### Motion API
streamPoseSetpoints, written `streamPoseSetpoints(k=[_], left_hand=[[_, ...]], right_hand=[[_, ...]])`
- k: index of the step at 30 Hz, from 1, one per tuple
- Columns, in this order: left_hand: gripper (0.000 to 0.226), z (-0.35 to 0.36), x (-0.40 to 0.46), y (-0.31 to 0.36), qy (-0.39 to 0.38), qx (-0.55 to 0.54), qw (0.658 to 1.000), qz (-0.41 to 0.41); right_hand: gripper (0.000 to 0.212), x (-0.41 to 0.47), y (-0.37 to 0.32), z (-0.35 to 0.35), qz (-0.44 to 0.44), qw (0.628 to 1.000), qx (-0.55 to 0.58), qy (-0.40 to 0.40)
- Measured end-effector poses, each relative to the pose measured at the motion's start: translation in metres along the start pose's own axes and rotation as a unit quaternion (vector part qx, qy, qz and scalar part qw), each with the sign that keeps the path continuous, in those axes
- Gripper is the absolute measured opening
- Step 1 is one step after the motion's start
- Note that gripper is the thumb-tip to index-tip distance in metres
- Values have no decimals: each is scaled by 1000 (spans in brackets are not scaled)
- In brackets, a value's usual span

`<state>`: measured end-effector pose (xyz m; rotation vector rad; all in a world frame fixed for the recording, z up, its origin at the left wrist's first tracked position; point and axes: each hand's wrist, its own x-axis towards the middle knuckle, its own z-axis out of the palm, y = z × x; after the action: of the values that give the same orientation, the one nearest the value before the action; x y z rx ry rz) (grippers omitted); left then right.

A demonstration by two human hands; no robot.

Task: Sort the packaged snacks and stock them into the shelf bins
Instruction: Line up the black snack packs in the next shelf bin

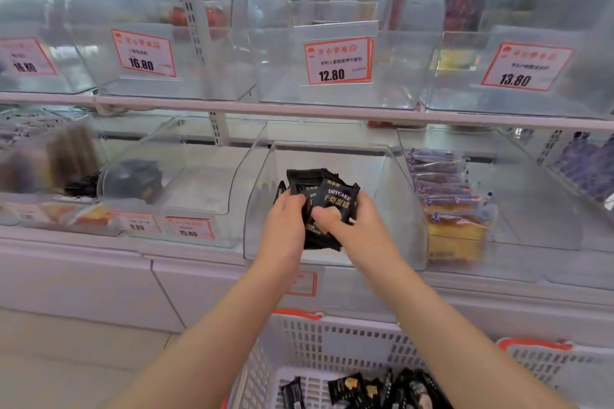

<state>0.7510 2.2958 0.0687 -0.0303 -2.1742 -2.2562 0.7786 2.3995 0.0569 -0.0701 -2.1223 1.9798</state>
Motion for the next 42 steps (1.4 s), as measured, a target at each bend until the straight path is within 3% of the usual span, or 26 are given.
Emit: streamPoseSetpoints(k=[3,8,11,17,21,26,28,29,30,33,36,38,42], left_hand=[[26,8,9,-5,-17,52,998,-3],[43,16,12,-15,-126,-71,987,-67],[34,13,21,-17,-165,-96,979,-71],[34,22,31,-13,-129,-169,971,-113],[36,25,39,-13,-129,-168,968,-136],[42,20,66,-9,-223,-76,957,-171],[41,16,80,-8,-223,58,961,-153],[35,15,89,-10,-222,164,952,-130],[29,15,98,-11,-229,291,923,-105],[27,18,121,-17,-210,565,798,-4],[25,21,138,-29,-200,646,737,11],[25,24,145,-38,-226,674,703,29],[43,23,156,-56,-290,679,669,81]], right_hand=[[40,10,9,-6,-14,998,34,60],[49,18,13,-11,-43,994,-28,95],[48,23,11,-20,-48,990,-90,98],[49,34,4,-37,10,992,-126,-8],[25,43,-3,-40,-5,977,-203,-68],[55,62,4,-33,77,982,-153,-84],[58,75,13,-30,96,981,-149,-73],[55,83,18,-28,108,980,-156,-54],[53,91,23,-28,124,977,-169,-28],[57,117,38,-24,178,943,-280,22],[63,134,49,-14,230,879,-417,-4],[64,141,58,-7,246,856,-454,2],[55,159,69,-3,213,876,-432,10]])
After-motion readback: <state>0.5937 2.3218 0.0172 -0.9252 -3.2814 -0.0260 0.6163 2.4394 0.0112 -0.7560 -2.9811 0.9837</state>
